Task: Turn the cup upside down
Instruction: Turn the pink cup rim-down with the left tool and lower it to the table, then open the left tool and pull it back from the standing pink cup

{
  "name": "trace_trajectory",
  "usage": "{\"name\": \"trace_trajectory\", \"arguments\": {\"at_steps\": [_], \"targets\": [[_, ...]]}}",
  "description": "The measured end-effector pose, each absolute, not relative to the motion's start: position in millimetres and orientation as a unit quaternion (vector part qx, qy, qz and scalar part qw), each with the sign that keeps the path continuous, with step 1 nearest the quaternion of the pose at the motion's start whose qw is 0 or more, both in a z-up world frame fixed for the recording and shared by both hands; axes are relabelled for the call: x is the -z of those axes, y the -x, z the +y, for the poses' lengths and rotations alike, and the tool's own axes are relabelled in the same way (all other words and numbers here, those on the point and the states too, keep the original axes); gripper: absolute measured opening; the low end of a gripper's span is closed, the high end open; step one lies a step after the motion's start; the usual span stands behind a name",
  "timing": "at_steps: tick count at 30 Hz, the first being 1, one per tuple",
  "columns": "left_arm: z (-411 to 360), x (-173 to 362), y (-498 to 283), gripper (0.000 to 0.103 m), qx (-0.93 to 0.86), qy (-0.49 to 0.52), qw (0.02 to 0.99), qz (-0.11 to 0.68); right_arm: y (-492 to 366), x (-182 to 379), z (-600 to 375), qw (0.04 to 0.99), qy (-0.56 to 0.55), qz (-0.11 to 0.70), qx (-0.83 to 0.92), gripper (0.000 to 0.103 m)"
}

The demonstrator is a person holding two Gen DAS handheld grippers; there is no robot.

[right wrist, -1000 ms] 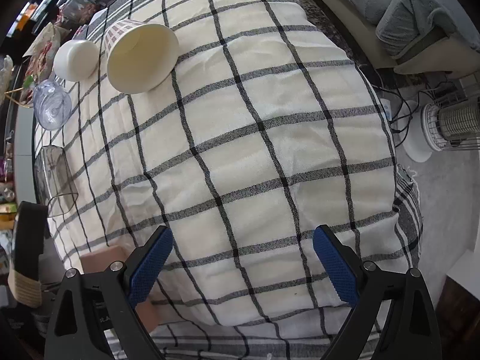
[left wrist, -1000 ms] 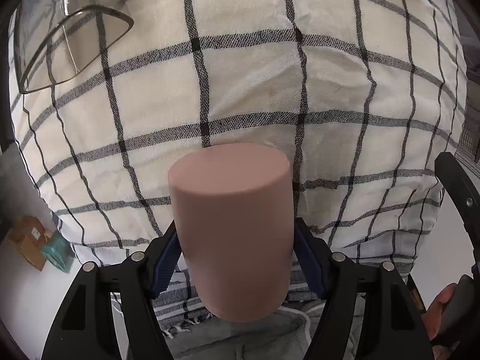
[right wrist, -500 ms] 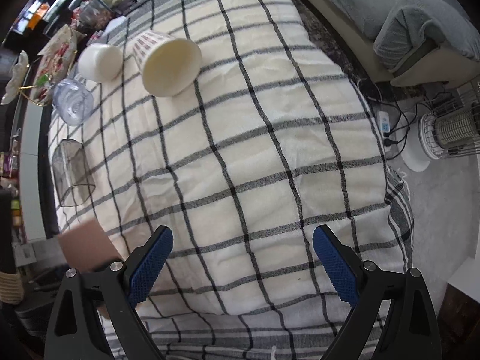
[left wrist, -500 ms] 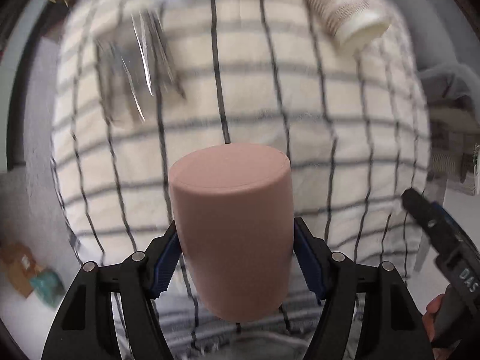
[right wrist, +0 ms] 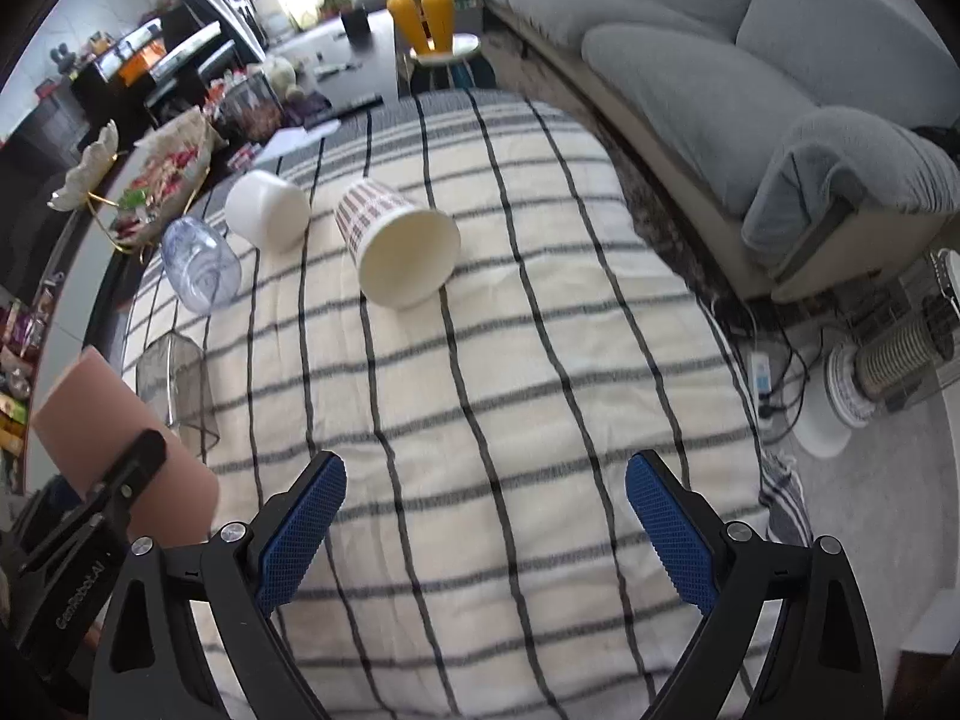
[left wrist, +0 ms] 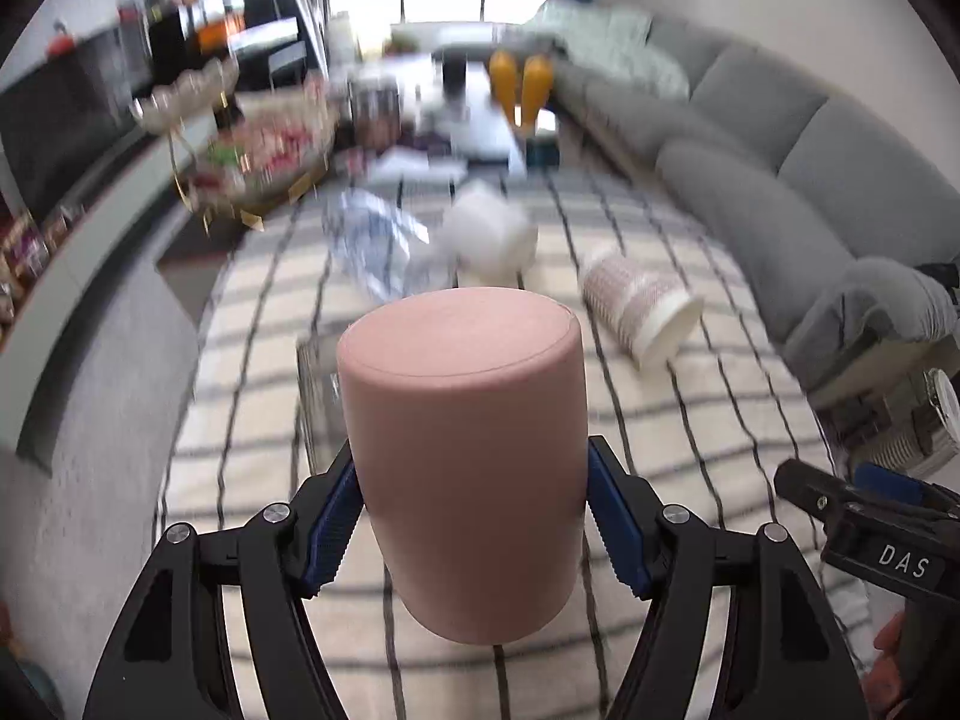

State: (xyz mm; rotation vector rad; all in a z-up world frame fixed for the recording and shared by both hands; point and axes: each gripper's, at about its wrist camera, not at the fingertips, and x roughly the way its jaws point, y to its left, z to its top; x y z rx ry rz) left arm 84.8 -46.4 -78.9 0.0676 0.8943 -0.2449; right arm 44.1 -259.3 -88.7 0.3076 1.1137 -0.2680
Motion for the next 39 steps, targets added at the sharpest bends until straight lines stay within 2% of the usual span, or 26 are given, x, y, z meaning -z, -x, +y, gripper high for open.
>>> {"name": "trace_trajectory", "arguments": {"at_steps": [5, 11, 21, 31, 34, 35, 39], "targets": [[-47.8, 96.3, -88.3, 0.070, 0.128, -0.011, 0.924, 0.361, -39.6, 100.8, -258.5, 0.837, -0.150, 0.511, 0.127, 0.095], [-62.1, 114.8, -89.2, 0.070, 0.137, -0.047, 0.948, 0.284, -32.3, 114.2, -258.7, 0.832, -0.163, 0.514, 0.133, 0.095], [-76.1, 155.3, -99.9, 0.070, 0.138, -0.039, 0.934, 0.328, -26.0, 114.2, -261.4, 0.829, -0.170, 0.515, 0.139, 0.095], [-80.2, 160.5, -82.6, 0.071, 0.130, -0.055, 0.929, 0.343, -19.7, 111.0, -264.3, 0.829, -0.179, 0.513, 0.137, 0.095], [-80.0, 159.0, -78.7, 0.080, 0.126, -0.055, 0.929, 0.345, -16.7, 108.9, -264.5, 0.831, -0.179, 0.509, 0.137, 0.095], [-79.7, 157.6, -77.5, 0.085, 0.124, -0.055, 0.929, 0.344, -15.8, 108.1, -264.8, 0.832, -0.179, 0.508, 0.137, 0.095], [-77.5, 145.5, -68.9, 0.091, 0.118, -0.057, 0.933, 0.335, -9.9, 100.9, -264.8, 0.837, -0.178, 0.500, 0.137, 0.095]]}}
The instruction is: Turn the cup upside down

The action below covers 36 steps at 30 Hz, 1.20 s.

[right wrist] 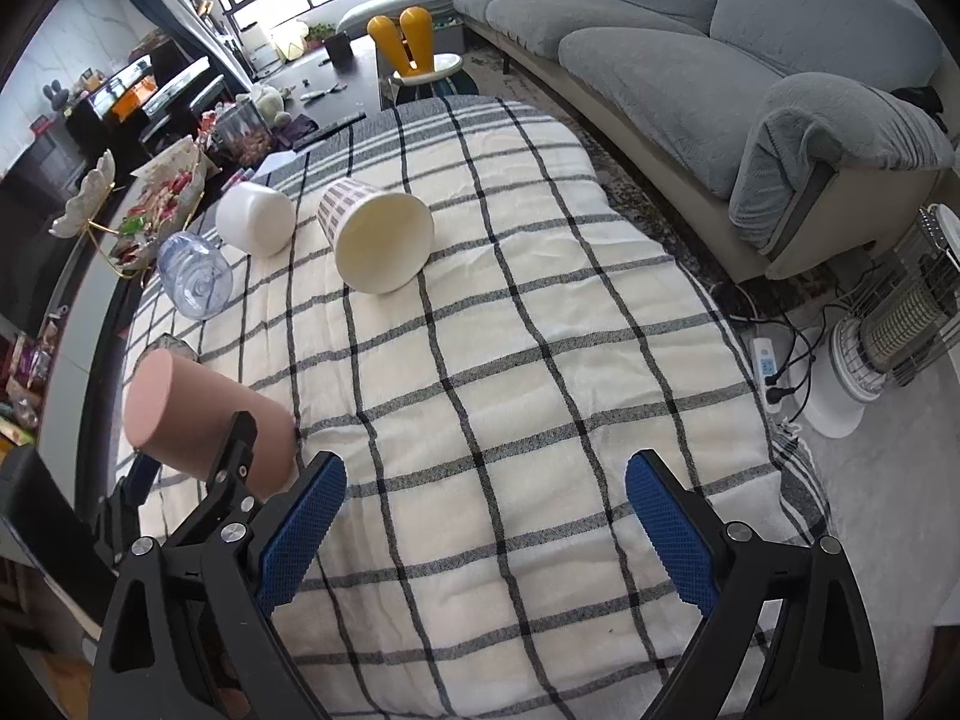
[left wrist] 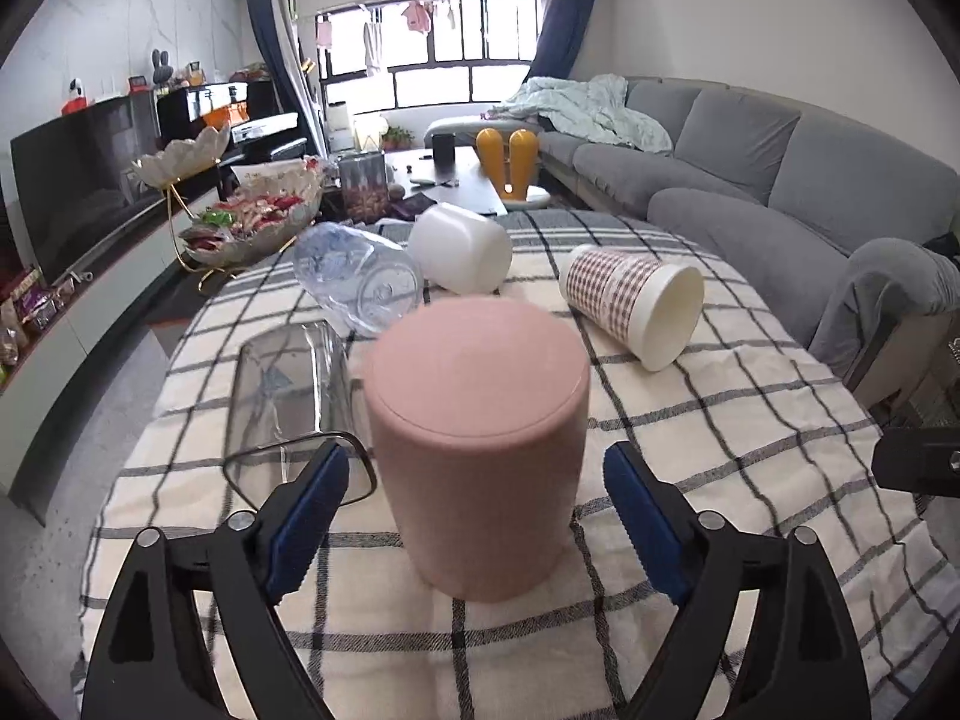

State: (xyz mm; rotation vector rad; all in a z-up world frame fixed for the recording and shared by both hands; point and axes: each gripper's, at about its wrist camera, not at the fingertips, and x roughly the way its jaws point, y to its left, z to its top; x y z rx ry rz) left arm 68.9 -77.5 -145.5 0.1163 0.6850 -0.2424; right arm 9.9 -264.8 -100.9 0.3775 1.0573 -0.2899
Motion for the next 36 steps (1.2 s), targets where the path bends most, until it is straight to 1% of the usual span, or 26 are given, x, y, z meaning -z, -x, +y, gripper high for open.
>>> {"name": "trace_trajectory", "arguments": {"at_steps": [5, 16, 21, 27, 36], "targets": [[-72.4, 127.3, -58.4, 0.097, 0.117, -0.050, 0.928, 0.350, -1.0, 82.3, -259.3, 0.853, -0.164, 0.477, 0.135, 0.095], [-34.3, 83.6, -27.7, 0.097, 0.062, -0.038, 0.897, 0.436, 24.1, 28.7, -228.5, 0.901, -0.097, 0.409, 0.110, 0.095], [-14.0, 57.1, -10.0, 0.097, 0.048, -0.011, 0.894, 0.445, 32.8, 13.5, -218.0, 0.913, -0.088, 0.386, 0.096, 0.095], [-2.8, 34.9, 5.5, 0.097, 0.034, -0.005, 0.896, 0.443, 41.1, -1.7, -210.8, 0.922, -0.083, 0.366, 0.094, 0.095], [6.2, 18.4, 16.7, 0.097, 0.023, -0.004, 0.898, 0.438, 52.3, -17.2, -200.5, 0.932, -0.052, 0.341, 0.111, 0.095]]}}
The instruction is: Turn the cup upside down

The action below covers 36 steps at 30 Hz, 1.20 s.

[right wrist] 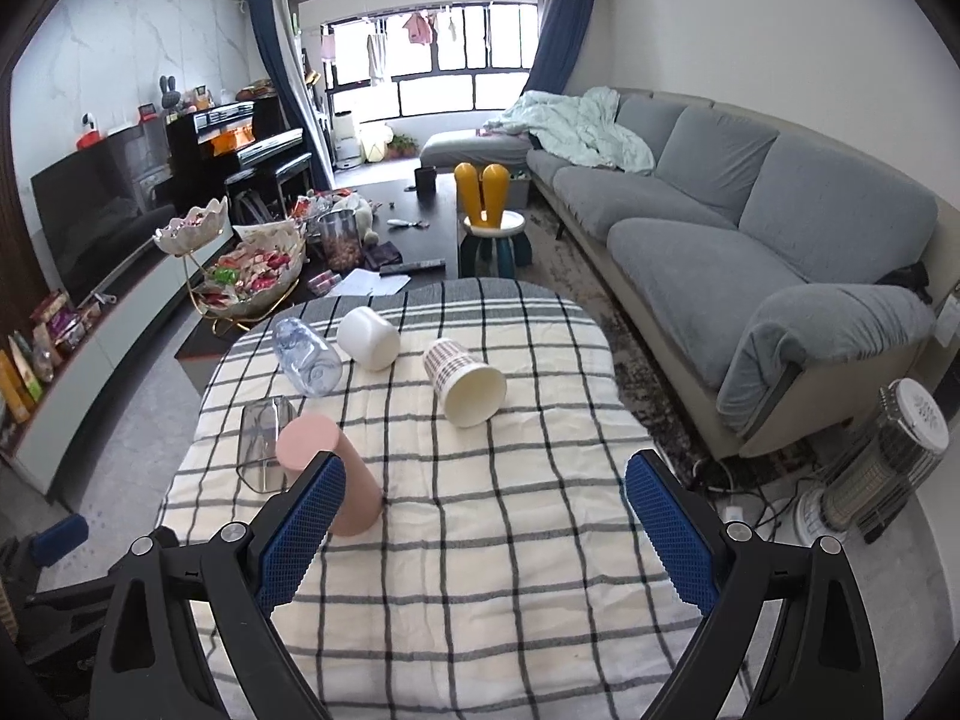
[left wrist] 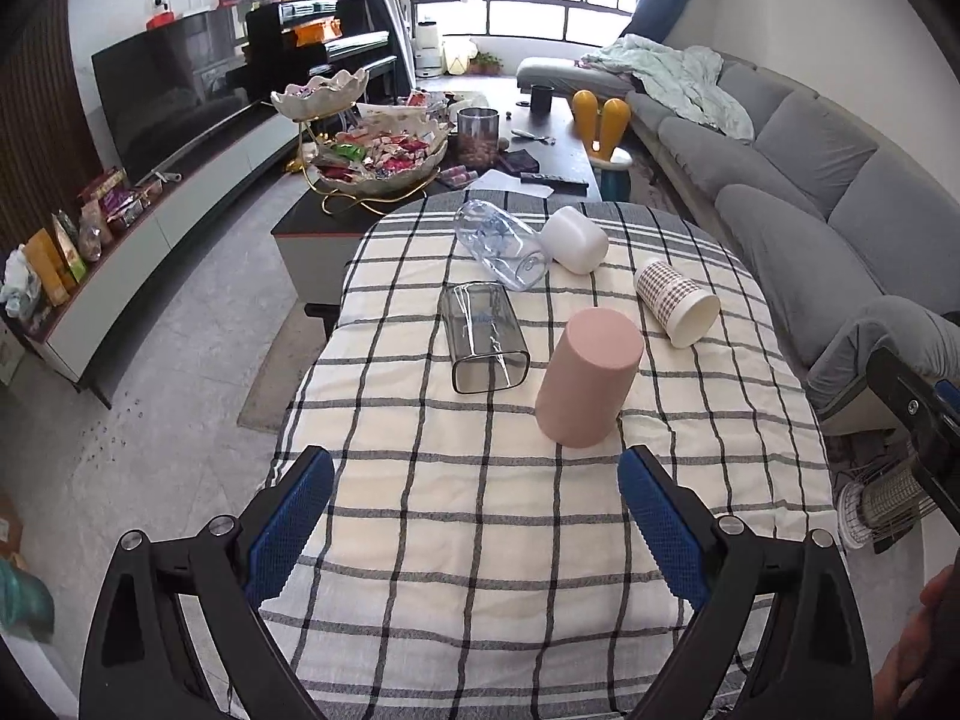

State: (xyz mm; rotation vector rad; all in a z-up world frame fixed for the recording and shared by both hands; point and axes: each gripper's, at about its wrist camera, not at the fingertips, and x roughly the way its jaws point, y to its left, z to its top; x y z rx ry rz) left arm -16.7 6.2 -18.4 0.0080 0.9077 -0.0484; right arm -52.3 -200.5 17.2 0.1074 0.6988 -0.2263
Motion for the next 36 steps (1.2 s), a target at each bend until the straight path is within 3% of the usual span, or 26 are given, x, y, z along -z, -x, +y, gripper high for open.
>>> {"name": "trace_trajectory", "arguments": {"at_steps": [36], "targets": [[9.1, 11.1, 19.5, 0.097, 0.025, 0.002, 0.903, 0.429, 60.8, -27.2, -199.3, 0.937, -0.049, 0.329, 0.110, 0.095]]}}
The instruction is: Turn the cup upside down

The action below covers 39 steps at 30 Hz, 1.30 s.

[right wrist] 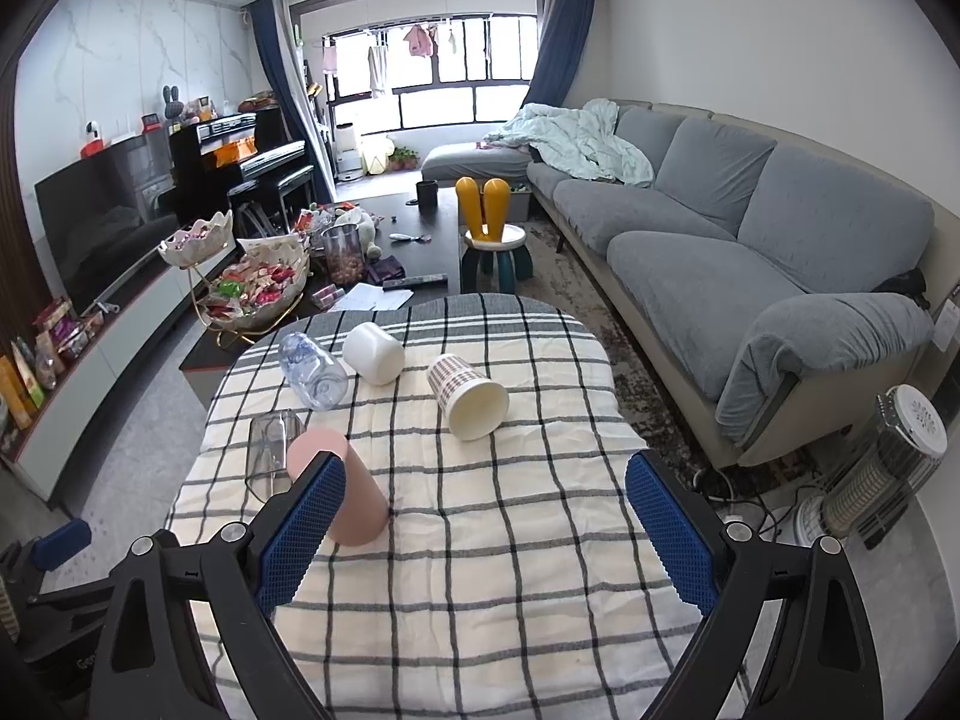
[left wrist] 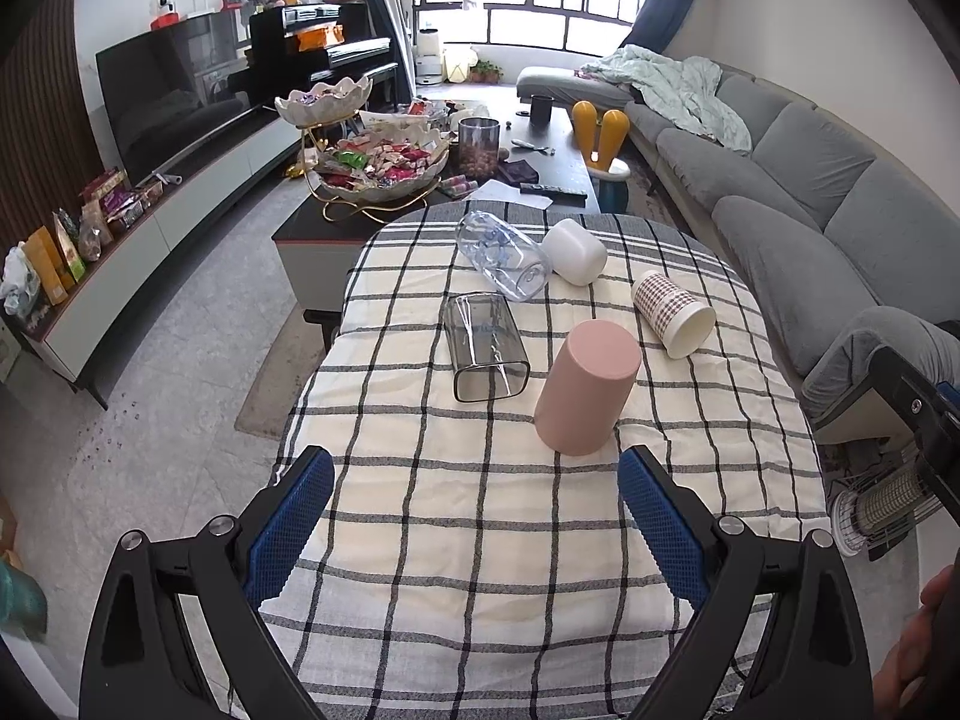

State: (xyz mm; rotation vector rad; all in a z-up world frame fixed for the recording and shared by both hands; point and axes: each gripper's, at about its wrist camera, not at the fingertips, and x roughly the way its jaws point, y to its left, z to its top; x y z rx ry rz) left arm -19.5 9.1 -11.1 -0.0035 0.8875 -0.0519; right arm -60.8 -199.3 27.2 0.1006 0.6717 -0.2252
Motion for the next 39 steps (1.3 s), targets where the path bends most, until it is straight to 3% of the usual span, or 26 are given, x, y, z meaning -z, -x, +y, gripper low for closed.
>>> {"name": "trace_trajectory", "arguments": {"at_steps": [39], "targets": [[3.3, -1.5, 24.6, 0.097, 0.014, -0.016, 0.922, 0.386, 63.6, -36.3, -189.7, 0.940, -0.057, 0.316, 0.111, 0.095]]}}
